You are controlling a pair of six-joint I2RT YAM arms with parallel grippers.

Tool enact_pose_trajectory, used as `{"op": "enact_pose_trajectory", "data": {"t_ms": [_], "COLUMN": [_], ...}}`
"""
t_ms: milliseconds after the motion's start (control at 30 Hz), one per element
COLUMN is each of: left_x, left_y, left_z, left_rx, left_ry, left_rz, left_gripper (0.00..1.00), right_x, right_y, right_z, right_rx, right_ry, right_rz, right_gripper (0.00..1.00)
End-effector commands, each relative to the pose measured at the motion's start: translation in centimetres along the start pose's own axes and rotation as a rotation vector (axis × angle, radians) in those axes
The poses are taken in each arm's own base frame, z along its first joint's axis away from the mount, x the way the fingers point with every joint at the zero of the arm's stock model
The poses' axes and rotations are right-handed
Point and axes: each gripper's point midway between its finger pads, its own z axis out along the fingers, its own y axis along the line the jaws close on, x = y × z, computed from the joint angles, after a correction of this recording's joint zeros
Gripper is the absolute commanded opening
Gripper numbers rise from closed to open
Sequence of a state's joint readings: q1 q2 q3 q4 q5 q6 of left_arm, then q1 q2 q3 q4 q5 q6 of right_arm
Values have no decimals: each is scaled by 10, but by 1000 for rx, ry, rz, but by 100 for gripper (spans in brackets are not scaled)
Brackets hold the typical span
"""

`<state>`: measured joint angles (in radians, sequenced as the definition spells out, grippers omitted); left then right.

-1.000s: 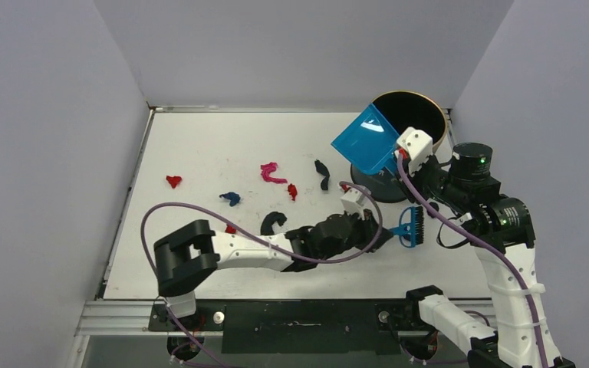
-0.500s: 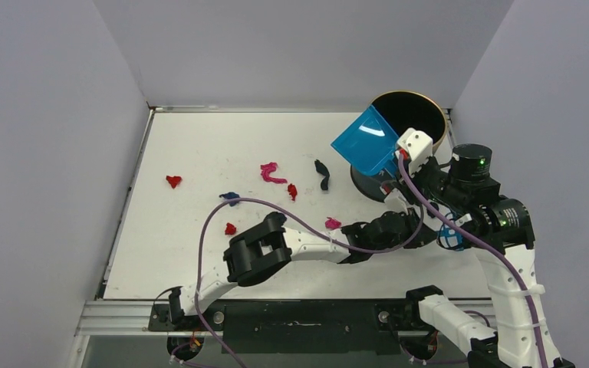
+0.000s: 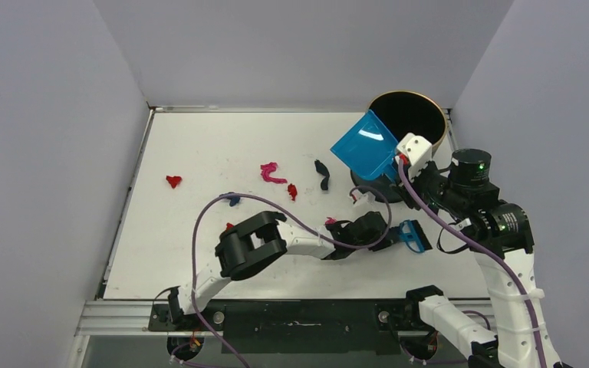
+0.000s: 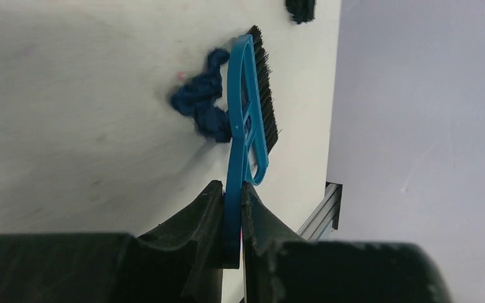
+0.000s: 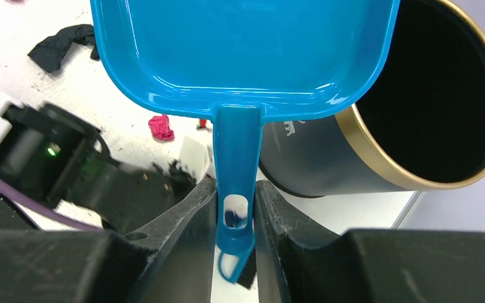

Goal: Sweep away the paper scraps from the table

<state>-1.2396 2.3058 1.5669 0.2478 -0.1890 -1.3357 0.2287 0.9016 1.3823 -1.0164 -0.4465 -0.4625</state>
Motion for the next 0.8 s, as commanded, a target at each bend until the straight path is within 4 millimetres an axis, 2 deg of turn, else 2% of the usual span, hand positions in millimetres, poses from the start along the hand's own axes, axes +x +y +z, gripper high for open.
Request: {"op": "enact_pose_trajectory", "data": {"t_ms": [0, 133, 300, 467, 500, 600, 767], "left_x": [-42, -55, -66, -74, -76, -91, -110], "left_y": [8, 48, 82, 117, 117, 100, 76], "left_z": [-46, -85, -140, -192, -202, -238, -286], "left_rx": [-50, -131, -235, -344, -337, -275, -243], "left_ry": [-66, -52, -38, 2, 6, -37, -45], "left_rz": [13, 39, 172, 266, 284, 347, 458], "left_gripper": [0, 0, 0, 0, 0, 0, 0], "right_x": [-4, 0, 9, 30, 36, 53, 80], "right_y": [-1, 3, 11, 20, 21, 23, 23], "right_z": [4, 9, 14, 13, 12, 6, -5], "right_rx": [4, -25, -87, -161, -173, -202, -241], "right_ry": [-40, -34, -1, 106, 136, 227, 381], "right_rz": [-21, -26, -54, -86, -94, -126, -167], "right_gripper": [5, 5, 5, 5, 5, 5, 5]}}
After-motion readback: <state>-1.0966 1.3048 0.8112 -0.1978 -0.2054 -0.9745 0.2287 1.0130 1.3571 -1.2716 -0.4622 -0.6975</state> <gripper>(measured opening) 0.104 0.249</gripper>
